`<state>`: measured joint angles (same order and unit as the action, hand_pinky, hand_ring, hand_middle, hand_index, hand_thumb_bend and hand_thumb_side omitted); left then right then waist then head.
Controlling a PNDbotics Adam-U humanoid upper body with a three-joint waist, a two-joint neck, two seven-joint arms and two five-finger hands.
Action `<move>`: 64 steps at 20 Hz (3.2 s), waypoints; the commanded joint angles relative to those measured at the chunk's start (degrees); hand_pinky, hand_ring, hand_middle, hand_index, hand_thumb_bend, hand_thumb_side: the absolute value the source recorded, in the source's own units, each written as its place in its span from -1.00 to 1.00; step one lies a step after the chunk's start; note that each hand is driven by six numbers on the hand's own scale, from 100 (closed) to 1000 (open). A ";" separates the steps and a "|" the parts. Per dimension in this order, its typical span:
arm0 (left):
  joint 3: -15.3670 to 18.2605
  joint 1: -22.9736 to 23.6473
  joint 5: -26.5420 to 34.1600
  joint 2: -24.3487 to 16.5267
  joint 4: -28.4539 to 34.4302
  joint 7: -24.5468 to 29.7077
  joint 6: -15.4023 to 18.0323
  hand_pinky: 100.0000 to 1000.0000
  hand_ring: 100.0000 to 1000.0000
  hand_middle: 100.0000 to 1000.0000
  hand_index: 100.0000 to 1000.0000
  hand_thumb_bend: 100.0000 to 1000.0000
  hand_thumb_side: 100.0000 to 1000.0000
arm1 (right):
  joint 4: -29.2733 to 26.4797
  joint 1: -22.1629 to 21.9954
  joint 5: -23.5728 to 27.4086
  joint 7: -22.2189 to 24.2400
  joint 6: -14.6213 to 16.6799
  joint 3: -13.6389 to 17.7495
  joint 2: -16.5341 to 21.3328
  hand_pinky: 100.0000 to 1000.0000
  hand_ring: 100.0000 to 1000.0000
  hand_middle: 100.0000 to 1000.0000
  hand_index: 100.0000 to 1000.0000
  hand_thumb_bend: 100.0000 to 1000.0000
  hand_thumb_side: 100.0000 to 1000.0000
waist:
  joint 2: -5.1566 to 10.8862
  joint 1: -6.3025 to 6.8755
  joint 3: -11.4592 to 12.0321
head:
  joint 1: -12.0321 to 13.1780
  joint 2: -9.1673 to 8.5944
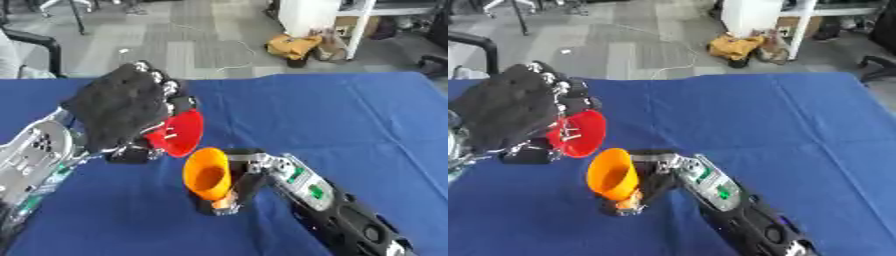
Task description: Pour the contents of one cup into another cup.
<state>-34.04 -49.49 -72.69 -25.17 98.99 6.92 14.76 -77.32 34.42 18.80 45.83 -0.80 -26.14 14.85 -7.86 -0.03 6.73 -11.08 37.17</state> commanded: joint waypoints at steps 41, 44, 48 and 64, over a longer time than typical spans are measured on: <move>-1.72 -1.72 -6.37 0.52 -0.49 1.77 5.01 -0.56 -0.53 -0.56 0.32 -0.13 -1.00 | 0.43 0.75 1.67 0.77 -1.20 0.96 0.35 -0.50 -0.04 -0.62 -0.19 -0.98 -1.00 | 0.70 0.30 -0.01 | -0.80 -0.13; -1.74 -1.76 -6.65 0.53 -0.50 1.71 5.15 -0.56 -0.53 -0.56 0.32 -0.13 -1.00 | 0.47 0.76 1.67 0.82 -1.20 0.98 0.35 -0.50 -0.04 -0.62 -0.19 -0.98 -1.00 | 0.72 0.36 -0.06 | -0.82 -0.16; -1.75 -1.85 -6.99 0.54 -0.35 1.79 5.37 -0.56 -0.53 -0.56 0.31 -0.12 -1.00 | 0.54 0.76 1.67 0.90 -1.19 1.02 0.34 -0.50 -0.03 -0.62 -0.19 -0.98 -1.00 | 0.73 0.40 -0.13 | -0.82 -0.21; -2.08 -2.36 -9.70 0.68 1.06 3.00 7.28 -0.54 -0.53 -0.56 0.32 -0.08 -1.00 | 0.80 0.62 1.68 1.19 -1.33 1.14 0.14 -0.50 -0.03 -0.62 -0.19 -0.98 -1.00 | 0.70 0.50 -0.30 | -0.85 -0.17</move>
<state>-36.49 -50.51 -82.01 -24.17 99.02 9.82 21.91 -76.00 34.27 20.03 46.91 -2.08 -25.51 14.83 -7.86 0.30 6.50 -11.77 37.18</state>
